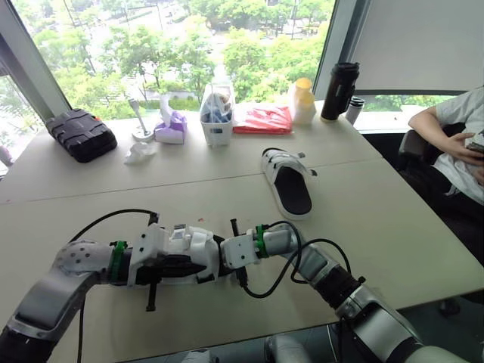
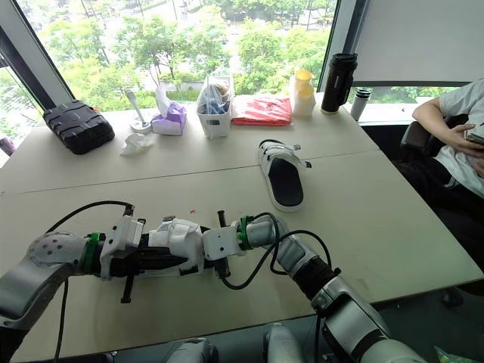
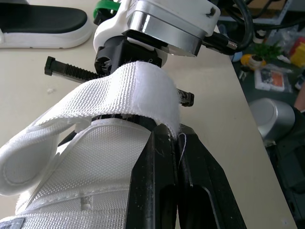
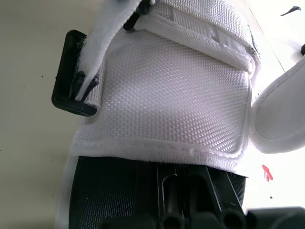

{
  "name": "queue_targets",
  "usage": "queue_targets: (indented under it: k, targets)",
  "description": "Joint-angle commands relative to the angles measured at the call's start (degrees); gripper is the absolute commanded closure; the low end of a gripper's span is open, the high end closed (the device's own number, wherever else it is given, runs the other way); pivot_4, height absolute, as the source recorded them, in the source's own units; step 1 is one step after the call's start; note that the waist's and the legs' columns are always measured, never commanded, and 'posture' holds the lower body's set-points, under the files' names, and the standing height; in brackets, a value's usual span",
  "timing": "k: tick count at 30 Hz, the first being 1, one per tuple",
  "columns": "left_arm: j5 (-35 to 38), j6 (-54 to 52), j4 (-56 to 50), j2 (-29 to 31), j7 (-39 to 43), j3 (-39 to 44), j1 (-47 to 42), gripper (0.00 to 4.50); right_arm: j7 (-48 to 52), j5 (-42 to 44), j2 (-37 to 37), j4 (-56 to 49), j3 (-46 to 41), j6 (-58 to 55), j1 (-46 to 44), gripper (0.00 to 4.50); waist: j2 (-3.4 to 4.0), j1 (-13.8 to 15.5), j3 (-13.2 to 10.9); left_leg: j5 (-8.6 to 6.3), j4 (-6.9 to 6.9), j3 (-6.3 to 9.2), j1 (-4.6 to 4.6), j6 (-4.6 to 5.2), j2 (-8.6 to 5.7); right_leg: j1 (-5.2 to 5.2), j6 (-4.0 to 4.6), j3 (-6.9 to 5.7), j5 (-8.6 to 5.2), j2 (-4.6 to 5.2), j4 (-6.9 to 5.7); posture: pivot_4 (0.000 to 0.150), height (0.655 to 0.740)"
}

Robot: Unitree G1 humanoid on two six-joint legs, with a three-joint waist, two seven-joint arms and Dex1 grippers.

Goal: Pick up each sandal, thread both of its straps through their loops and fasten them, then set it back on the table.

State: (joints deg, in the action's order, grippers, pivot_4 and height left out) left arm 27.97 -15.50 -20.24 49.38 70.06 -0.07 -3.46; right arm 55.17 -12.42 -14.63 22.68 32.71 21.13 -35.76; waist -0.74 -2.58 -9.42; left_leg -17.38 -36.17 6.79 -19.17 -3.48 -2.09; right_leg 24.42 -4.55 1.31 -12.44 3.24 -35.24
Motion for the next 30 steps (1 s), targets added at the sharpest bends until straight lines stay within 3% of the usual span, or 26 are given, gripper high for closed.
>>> queue_targets:
  k: [1,14,26,30]
  targets:
    - [-1.9,-0.2,1.0,1.3,2.7,-3.1,-0.4,4.47,1.4,-2.6,-0.5,2.4,2.7,-2.0,2.1,4.50,0.00,0.0,0.0,0.00,0.00,0.00,0.00,0.00,0.00,0.00,0.00,0.00,0.00,0.00,0.00,0.150,0.7400]
    - [-9.1,5.9,12.7,0.3,7.1,-9.0,-11.1,4.47,1.6,-2.5,-0.7,1.6,2.8,-2.4,2.6,4.50,0.11,0.0,0.1,-0.01,-0.02,0.00,0.05,0.03,0.00,-0.05,-0.01,0.01,0.02,-0.03,-0.03,0.150,0.7400]
    - [-5.7,-1.5,3.8,2.5,6.9,-8.5,-4.1,4.47,1.5,-2.6,-0.9,0.9,2.8,-3.0,2.9,4.50,0.12,-0.1,0.1,-0.05,0.01,-0.02,0.06,0.09,0.00,-0.04,-0.13,0.04,0.04,-0.02,-0.01,0.150,0.7400]
    - [-1.1,-5.5,-1.1,3.2,4.4,-3.7,0.7,3.18,1.4,-2.6,-0.8,0.9,2.9,-3.0,2.9,4.50,0.14,-0.5,0.1,-0.12,0.02,-0.02,0.05,0.22,0.01,-0.01,-0.18,0.04,0.00,-0.02,-0.02,0.150,0.7400]
